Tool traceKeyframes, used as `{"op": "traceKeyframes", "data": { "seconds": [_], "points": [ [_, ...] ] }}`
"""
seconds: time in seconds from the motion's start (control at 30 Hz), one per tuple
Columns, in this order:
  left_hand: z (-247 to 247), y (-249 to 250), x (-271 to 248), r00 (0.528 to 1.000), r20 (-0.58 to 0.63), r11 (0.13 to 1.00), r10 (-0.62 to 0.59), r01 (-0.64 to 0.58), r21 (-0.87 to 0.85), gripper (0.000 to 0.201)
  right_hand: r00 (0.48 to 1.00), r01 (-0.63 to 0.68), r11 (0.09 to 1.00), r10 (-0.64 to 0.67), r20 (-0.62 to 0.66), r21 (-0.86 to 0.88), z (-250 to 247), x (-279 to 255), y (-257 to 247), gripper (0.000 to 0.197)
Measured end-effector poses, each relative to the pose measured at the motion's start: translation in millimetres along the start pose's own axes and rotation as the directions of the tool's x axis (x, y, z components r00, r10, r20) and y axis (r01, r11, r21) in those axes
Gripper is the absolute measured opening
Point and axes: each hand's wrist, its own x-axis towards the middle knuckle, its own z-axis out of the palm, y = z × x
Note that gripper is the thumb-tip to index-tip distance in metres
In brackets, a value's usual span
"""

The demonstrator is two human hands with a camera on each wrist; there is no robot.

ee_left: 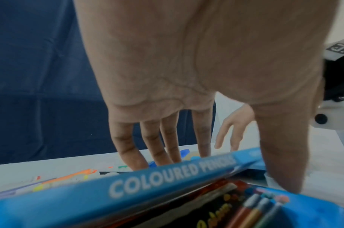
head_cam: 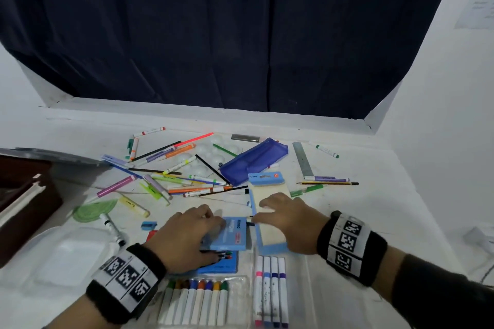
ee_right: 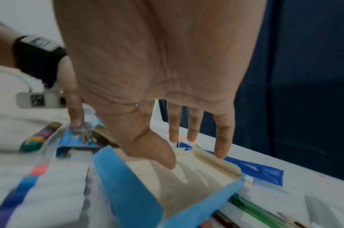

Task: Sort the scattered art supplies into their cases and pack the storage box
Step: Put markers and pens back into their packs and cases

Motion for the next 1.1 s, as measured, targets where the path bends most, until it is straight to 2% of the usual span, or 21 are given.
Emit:
{"op": "traceKeyframes", "data": {
  "seconds": [0.1, 0.23, 0.37, 0.47, 0.57, 0.7, 0.8, 0.9, 0.97, 1.03, 1.1],
  "points": [
    [-1.5, -6.4, 4.1, 0.997, 0.073, 0.997, -0.026, 0.031, -0.066, 0.076, 0.99, 0.065, 0.977, -0.038, 0.134, -0.201, -3.3, 0.7, 0.6, 0.072],
    [-9.2, -10.2, 17.1, 0.993, 0.118, 0.993, -0.019, 0.033, -0.116, 0.085, 0.97, 0.133, 0.928, -0.05, 0.238, -0.348, 1.7, 9.9, 5.1, 0.092],
    [-15.4, -9.1, 30.1, 0.971, 0.222, 0.992, -0.083, 0.102, -0.076, 0.089, 0.965, 0.207, 0.897, -0.121, 0.233, -0.391, 0.7, 17.6, 9.0, 0.094],
    [-15.0, -14.1, 38.0, 0.961, 0.246, 0.991, -0.128, 0.117, 0.056, 0.096, 0.961, 0.224, 0.896, -0.137, 0.24, -0.384, -3.6, 22.6, 17.1, 0.102],
    [-13.9, -18.9, 42.2, 0.958, 0.233, 0.986, -0.164, 0.156, 0.05, 0.097, 0.969, 0.221, 0.915, -0.167, 0.182, -0.337, -8.3, 23.2, 24.6, 0.106],
    [-18.7, -27.6, 39.0, 0.978, 0.1, 0.984, -0.18, 0.181, 0.007, 0.101, 0.981, 0.193, 0.944, -0.182, 0.065, -0.268, -8.4, 25.3, 32.0, 0.109],
    [-42.2, -32.1, 35.1, 0.985, -0.044, 0.98, -0.164, 0.168, 0.107, 0.105, 0.986, 0.136, 0.966, -0.153, -0.065, -0.221, -13.7, 27.1, 34.4, 0.106],
    [-72.3, -35.2, 32.3, 0.98, -0.183, 0.963, -0.081, 0.124, 0.238, 0.103, 0.977, 0.026, 0.992, -0.052, -0.206, -0.124, -27.1, 28.0, 29.6, 0.109],
    [-88.8, -36.4, 30.7, 0.957, -0.29, 0.944, 0.027, 0.071, 0.321, 0.098, 0.964, -0.055, 0.998, 0.058, -0.258, 0.016, -38.4, 26.6, 24.7, 0.113],
    [-102.9, -35.1, 28.7, 0.91, -0.394, 0.926, 0.128, 0.033, 0.377, 0.091, 0.929, -0.106, 0.982, 0.154, -0.336, 0.155, -50.6, 26.0, 17.9, 0.114],
    [-116.2, -33.2, 27.9, 0.875, -0.453, 0.915, 0.171, 0.03, 0.403, 0.091, 0.89, -0.125, 0.956, 0.226, -0.396, 0.264, -60.7, 27.4, 13.1, 0.116]
  ]
}}
